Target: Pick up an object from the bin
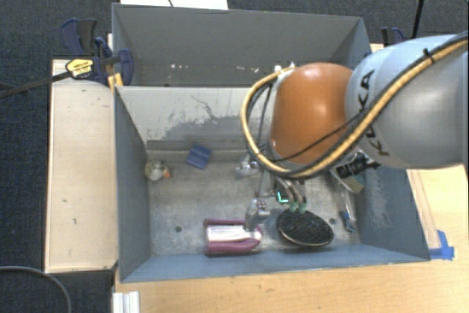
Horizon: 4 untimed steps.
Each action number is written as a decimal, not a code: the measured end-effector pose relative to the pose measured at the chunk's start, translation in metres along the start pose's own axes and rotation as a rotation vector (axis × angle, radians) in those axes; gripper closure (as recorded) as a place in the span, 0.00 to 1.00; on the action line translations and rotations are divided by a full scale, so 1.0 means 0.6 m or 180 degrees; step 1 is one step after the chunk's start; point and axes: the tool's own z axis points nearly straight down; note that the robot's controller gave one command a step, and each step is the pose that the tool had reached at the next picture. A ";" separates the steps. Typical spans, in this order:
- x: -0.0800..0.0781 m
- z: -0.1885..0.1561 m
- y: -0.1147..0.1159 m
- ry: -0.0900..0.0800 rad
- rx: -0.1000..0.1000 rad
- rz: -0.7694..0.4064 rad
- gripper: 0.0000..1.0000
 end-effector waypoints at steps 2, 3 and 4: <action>0.033 0.118 0.058 -0.0034 -0.0005 -0.0516 0.00; 0.029 0.120 0.021 -0.0018 0.0004 -0.0495 0.00; 0.024 0.168 0.050 -0.0057 -0.0006 -0.0402 0.00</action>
Offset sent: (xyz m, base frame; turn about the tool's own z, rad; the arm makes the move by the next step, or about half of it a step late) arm -0.0213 0.0160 -0.1023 -0.2362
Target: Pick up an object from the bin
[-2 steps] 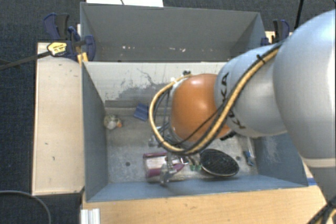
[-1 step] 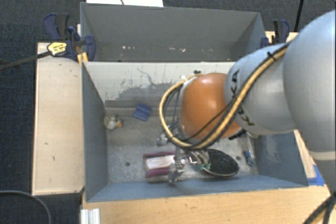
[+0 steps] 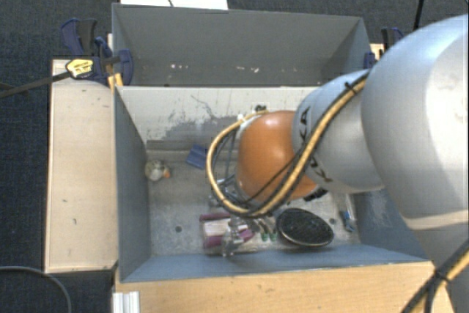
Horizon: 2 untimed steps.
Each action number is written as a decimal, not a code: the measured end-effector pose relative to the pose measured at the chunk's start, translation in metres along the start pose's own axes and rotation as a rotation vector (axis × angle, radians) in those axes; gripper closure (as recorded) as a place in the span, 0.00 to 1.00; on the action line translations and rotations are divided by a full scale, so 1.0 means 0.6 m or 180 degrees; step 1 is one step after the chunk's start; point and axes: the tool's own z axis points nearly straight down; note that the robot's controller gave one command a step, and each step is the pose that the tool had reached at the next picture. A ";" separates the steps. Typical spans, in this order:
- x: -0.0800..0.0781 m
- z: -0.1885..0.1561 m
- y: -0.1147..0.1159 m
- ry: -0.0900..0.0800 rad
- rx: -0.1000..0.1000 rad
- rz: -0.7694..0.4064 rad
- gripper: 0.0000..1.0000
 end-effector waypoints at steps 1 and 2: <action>0.009 -0.003 -0.048 -0.0015 -0.0004 -0.0101 0.00; 0.008 -0.004 -0.046 -0.0020 -0.0003 -0.0094 1.00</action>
Offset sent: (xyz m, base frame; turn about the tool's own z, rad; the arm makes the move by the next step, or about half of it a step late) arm -0.0065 -0.0294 -0.0017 -0.0350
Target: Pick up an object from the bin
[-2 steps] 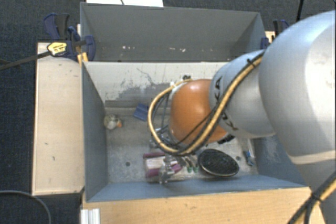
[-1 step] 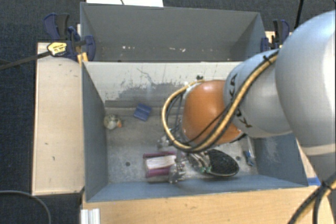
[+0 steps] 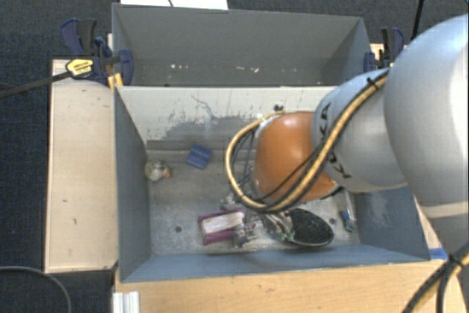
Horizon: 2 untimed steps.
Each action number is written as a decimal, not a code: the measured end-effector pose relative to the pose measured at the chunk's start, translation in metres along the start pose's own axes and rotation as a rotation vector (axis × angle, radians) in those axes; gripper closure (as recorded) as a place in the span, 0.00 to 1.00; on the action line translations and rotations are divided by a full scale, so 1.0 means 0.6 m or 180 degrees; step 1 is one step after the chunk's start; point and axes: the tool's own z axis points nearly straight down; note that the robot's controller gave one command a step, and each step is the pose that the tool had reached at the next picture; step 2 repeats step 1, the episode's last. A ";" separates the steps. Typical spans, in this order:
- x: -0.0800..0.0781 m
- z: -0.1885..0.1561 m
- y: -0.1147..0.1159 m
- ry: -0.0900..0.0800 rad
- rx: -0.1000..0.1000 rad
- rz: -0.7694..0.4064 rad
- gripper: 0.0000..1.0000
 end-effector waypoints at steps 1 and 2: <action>-0.006 -0.139 0.000 0.0030 0.0006 0.0021 1.00; -0.006 -0.139 0.000 0.0030 0.0006 0.0021 1.00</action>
Offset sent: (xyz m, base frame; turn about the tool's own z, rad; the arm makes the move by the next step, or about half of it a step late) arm 0.0000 0.0000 0.0792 0.0000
